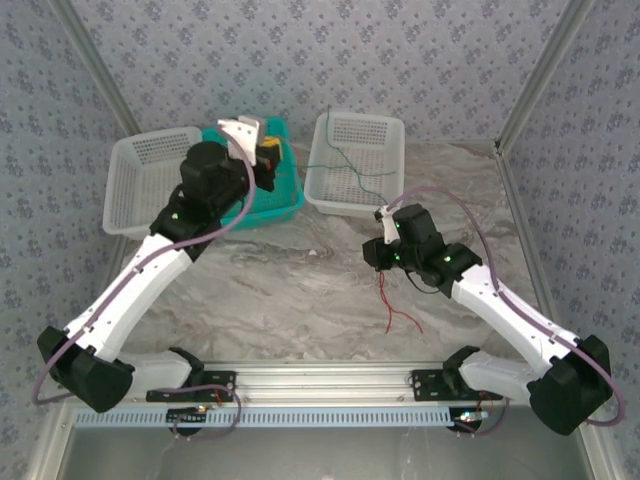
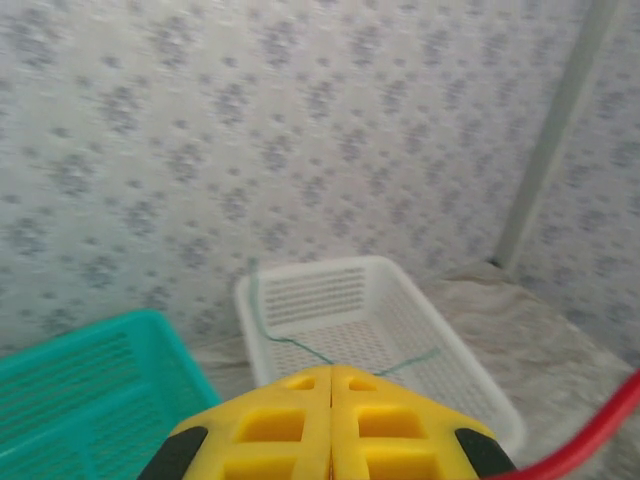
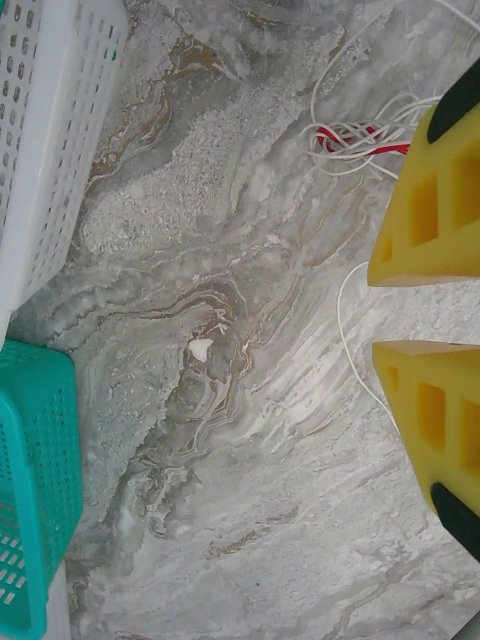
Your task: Untangle the cables
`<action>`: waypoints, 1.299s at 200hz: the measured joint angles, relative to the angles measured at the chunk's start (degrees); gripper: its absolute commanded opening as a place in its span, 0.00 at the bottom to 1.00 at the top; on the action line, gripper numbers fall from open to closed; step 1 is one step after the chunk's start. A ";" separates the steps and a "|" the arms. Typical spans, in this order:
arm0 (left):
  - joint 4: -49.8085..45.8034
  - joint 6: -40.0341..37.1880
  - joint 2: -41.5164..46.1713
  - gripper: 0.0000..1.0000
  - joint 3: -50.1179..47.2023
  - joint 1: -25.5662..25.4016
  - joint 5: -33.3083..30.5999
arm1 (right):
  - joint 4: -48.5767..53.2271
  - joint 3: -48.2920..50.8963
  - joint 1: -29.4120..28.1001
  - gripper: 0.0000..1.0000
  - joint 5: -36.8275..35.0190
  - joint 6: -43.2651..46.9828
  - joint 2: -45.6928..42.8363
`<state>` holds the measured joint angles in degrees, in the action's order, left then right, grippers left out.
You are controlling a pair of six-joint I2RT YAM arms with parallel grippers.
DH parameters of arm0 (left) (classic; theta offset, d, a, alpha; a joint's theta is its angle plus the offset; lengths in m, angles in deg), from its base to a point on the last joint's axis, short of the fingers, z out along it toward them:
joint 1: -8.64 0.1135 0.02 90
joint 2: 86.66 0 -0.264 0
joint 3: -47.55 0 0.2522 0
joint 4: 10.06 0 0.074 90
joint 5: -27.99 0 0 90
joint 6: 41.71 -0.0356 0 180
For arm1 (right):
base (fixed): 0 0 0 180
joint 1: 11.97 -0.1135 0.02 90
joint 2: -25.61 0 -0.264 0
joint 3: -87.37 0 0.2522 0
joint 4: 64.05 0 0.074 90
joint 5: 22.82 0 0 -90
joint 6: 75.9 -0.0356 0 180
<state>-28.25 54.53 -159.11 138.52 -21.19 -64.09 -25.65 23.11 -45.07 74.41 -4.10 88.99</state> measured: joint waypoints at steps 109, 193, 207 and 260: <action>-5.44 -1.68 -19.58 0.00 16.59 14.08 -3.87 | 0.63 0.00 0.11 0.30 0.04 -0.83 -1.88; -14.43 0.57 -35.80 0.34 23.47 17.92 -6.84 | 1.92 0.00 0.11 0.31 0.07 -1.70 -3.41; -15.61 1.77 -37.13 0.41 23.47 18.40 -7.41 | 2.40 0.00 0.11 0.31 0.04 -1.73 -3.41; -14.25 4.68 -33.92 0.45 19.30 18.69 -5.60 | 3.50 0.00 0.13 0.32 -0.48 -1.73 -3.41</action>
<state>-42.50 59.21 -193.03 157.82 -2.50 -69.69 -22.15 23.11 -44.94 73.93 -5.82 85.58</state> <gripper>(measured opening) 0.452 0.320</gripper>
